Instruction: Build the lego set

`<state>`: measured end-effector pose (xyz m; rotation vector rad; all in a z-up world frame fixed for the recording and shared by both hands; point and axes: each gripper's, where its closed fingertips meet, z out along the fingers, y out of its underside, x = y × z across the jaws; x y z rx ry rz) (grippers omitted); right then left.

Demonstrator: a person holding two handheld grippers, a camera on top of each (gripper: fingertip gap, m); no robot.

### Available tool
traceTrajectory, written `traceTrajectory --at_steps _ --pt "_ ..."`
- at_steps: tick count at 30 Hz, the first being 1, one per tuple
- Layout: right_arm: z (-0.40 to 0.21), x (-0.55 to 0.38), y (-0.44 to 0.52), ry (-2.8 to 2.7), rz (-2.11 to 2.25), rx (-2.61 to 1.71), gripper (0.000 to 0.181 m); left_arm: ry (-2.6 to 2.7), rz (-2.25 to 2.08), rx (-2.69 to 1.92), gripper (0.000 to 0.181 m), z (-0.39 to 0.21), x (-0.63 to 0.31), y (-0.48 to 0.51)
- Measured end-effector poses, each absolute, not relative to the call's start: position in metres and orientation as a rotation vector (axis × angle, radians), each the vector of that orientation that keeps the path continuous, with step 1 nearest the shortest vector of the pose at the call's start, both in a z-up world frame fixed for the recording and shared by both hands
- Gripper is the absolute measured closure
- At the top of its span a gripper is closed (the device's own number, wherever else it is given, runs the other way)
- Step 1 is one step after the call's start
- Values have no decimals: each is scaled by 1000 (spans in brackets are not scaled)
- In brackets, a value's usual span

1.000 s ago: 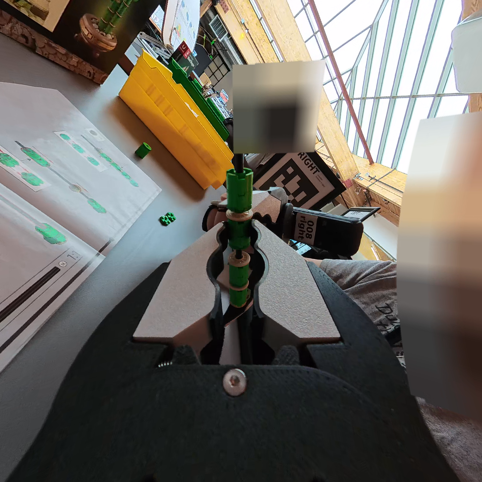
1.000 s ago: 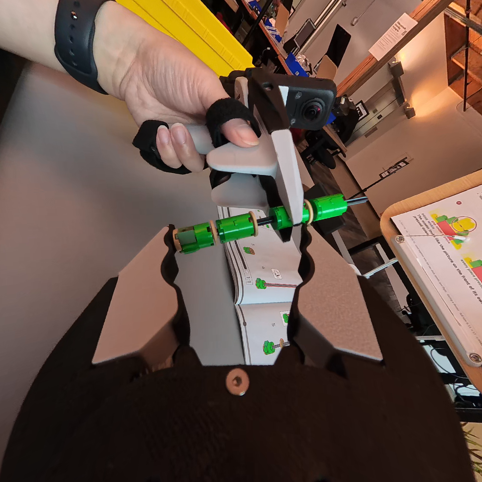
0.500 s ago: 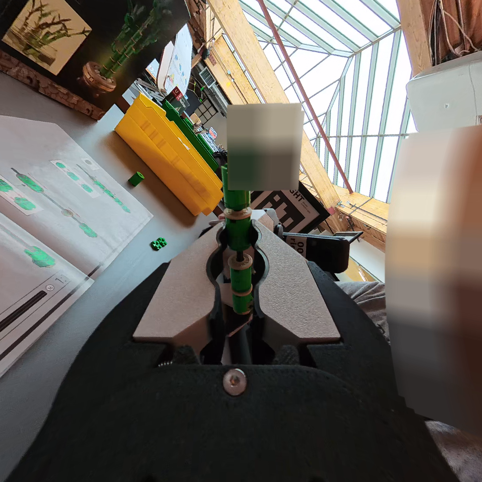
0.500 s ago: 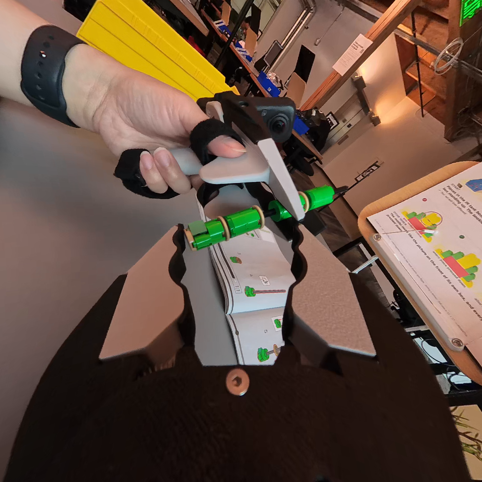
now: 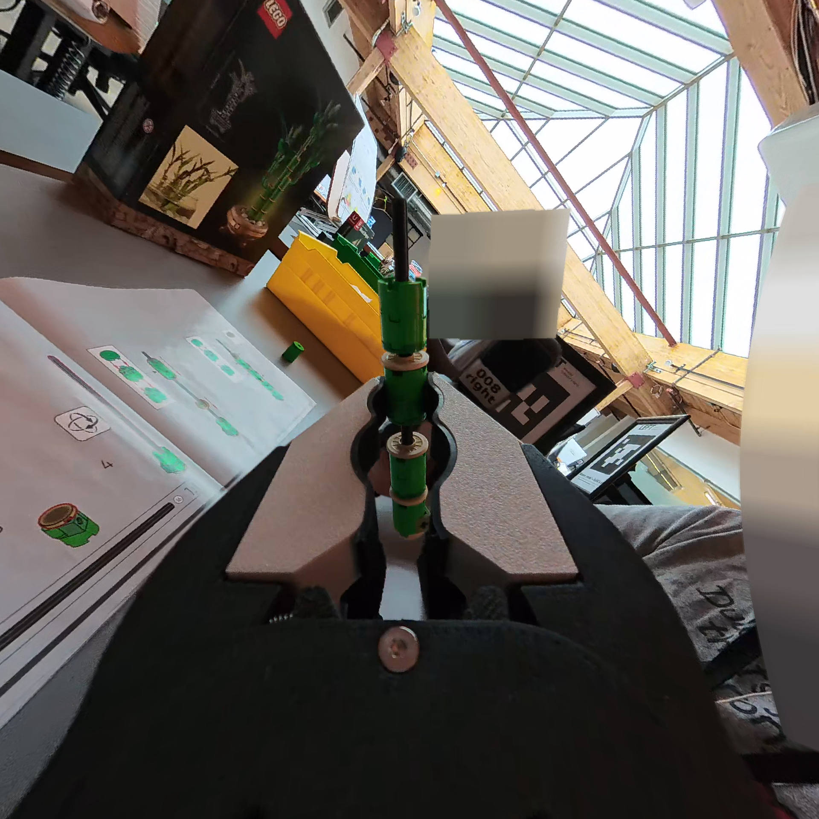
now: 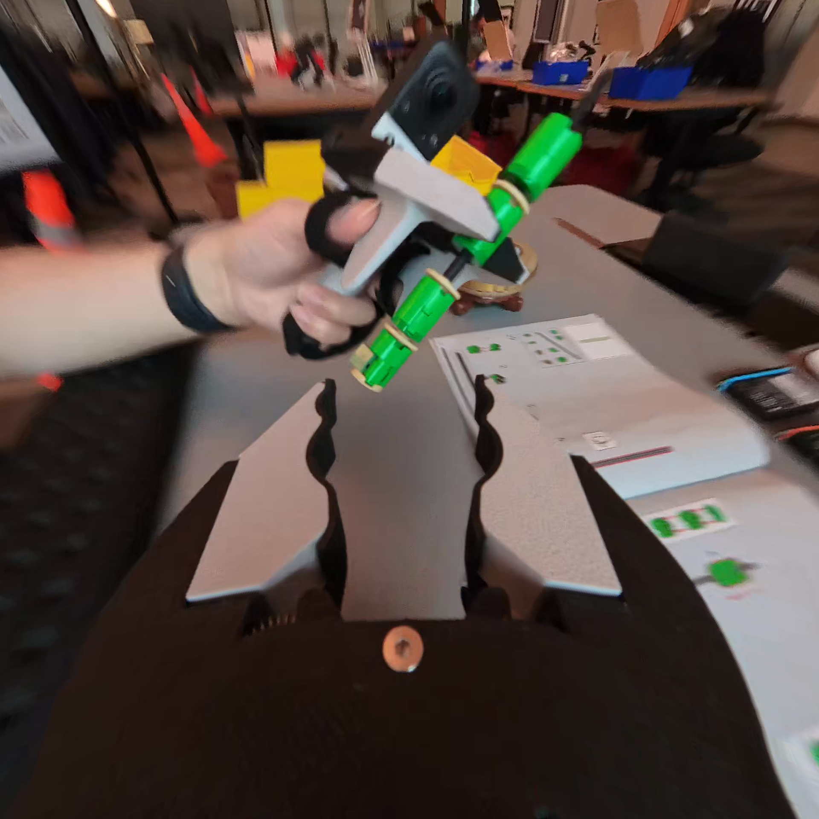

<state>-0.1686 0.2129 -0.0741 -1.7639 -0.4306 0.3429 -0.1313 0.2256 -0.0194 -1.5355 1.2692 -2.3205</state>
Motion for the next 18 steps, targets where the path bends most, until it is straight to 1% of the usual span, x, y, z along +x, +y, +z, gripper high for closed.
traceTrajectory --at_steps 2,4,5,9,13,15,17,18 --pt "-83 -171 213 -589 124 -1778 118 1279 -2310 -1565 169 -23 -130 223" --pt "-80 -172 215 -651 -53 -1738 126 1298 -2300 -1596 169 -27 -130 221" --pt "-73 -169 216 -645 -133 -1704 125 1297 -2300 -1608 169 -28 -129 220" --pt "-56 -162 215 -721 -420 -1586 105 1271 -2334 -1665 169 -32 -129 221" --pt "-61 -169 215 -854 -569 -1528 101 1357 -2328 -1711 169 -42 -131 214" --pt "-60 -168 216 -835 -572 -1529 88 1387 -2315 -1730 169 -47 -129 210" --pt "-53 -163 219 -805 -636 -1504 67 1386 -2314 -1742 169 -50 -127 208" --pt "-52 -162 219 -801 -650 -1497 62 1382 -2314 -1745 169 -51 -126 207"
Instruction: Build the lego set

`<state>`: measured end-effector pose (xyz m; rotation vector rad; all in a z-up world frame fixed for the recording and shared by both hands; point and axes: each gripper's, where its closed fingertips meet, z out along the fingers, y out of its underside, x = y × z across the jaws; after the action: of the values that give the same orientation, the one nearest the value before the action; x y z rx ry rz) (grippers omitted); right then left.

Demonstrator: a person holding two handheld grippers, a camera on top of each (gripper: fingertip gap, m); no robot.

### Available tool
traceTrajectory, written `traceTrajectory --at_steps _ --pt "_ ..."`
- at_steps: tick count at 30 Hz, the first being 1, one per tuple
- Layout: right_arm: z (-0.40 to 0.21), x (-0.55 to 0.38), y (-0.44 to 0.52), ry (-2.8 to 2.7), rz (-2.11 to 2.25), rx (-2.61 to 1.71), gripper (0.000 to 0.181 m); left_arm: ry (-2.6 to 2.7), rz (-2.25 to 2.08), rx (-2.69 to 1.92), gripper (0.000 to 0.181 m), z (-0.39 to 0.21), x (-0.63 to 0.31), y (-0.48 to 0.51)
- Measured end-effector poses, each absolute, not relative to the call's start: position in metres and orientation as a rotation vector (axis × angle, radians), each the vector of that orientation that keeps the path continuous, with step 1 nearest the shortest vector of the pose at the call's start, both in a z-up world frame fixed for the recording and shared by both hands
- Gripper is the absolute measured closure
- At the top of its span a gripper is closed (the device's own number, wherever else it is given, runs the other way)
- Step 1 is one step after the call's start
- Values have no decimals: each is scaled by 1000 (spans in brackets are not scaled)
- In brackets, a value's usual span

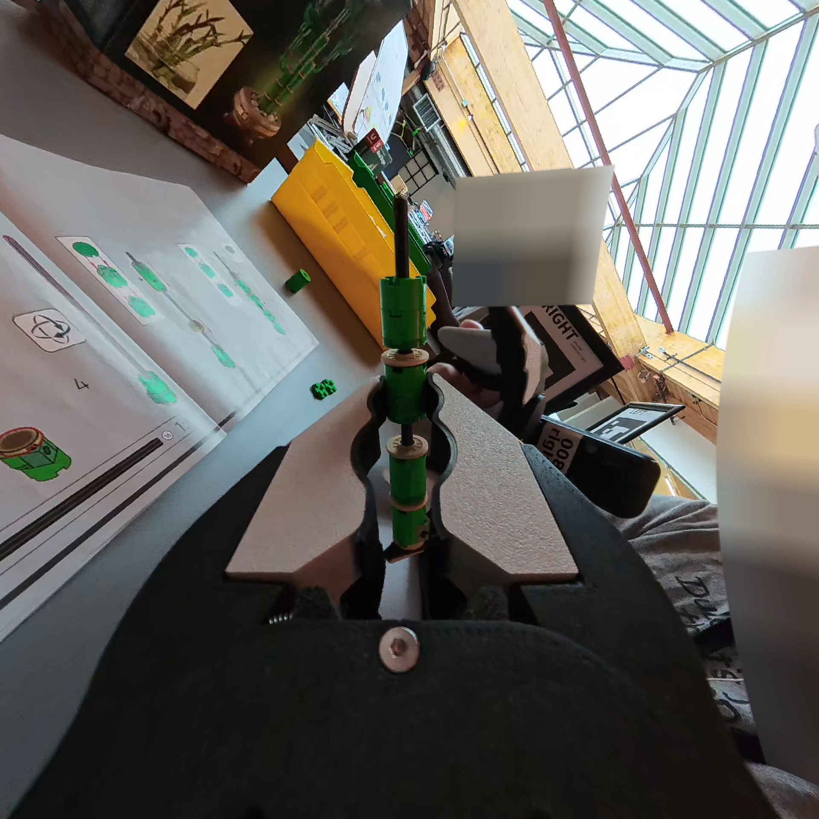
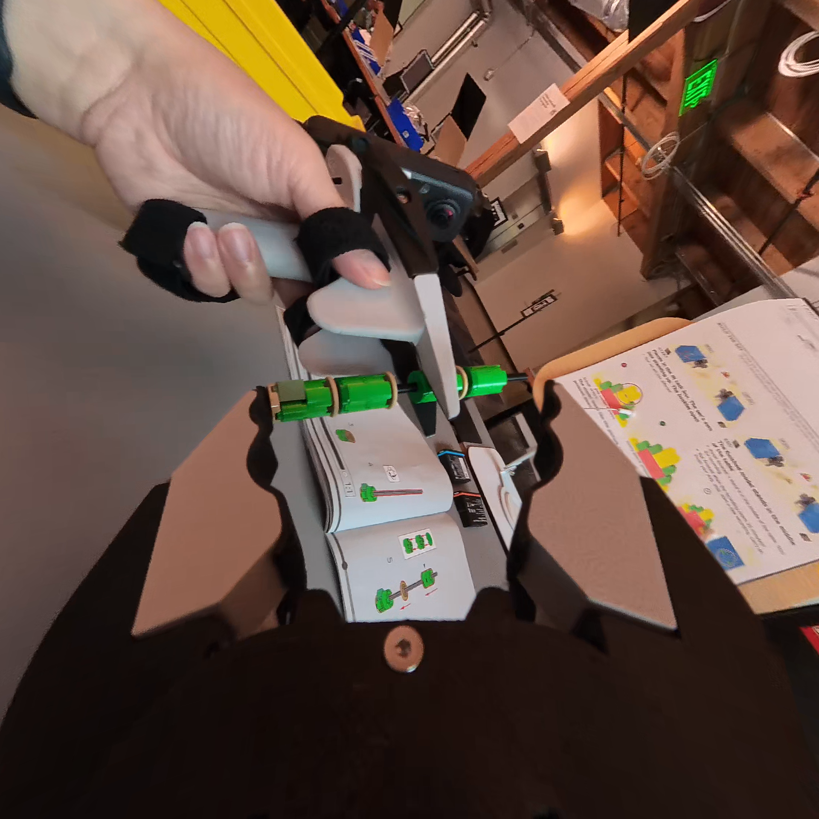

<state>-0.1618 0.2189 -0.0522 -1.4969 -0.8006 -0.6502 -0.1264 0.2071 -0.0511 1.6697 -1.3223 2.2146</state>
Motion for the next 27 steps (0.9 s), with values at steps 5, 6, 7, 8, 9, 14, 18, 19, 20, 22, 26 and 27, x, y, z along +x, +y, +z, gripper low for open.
traceTrajectory --at_steps 5,6,7,8,9,14,18,19,20,22,26,27 --pt "-55 -153 218 -732 -567 -1572 58 -1306 2225 1677 168 -53 -124 206" --pt "-56 -152 218 -734 -567 -1579 59 -1303 2234 1676 168 -52 -123 206" --pt "-55 -152 217 -737 -578 -1579 61 -1296 2247 1676 168 -51 -123 206" --pt "-55 -154 217 -747 -577 -1574 66 -1289 2255 1671 169 -50 -122 205" --pt "-56 -157 217 -761 -580 -1571 70 -1285 2259 1665 168 -50 -122 204" --pt "-54 -162 216 -782 -591 -1559 73 -1246 2263 1652 168 -50 -120 200" --pt "-58 -156 216 -784 -609 -1584 72 -1289 2277 1666 168 -48 -121 201" --pt "-57 -154 216 -778 -606 -1584 71 -1287 2288 1660 168 -46 -121 202" --pt "-56 -153 215 -774 -605 -1586 71 -1293 2290 1656 168 -45 -122 202" --pt "-58 -157 215 -812 -589 -1579 70 -1374 2264 1656 169 -48 -124 198" --pt "-44 -175 207 -920 -676 -1399 82 -1503 2355 1499 168 -25 -132 180" --pt "-39 -177 205 -916 -698 -1367 79 -1531 2376 1462 168 -20 -135 175"
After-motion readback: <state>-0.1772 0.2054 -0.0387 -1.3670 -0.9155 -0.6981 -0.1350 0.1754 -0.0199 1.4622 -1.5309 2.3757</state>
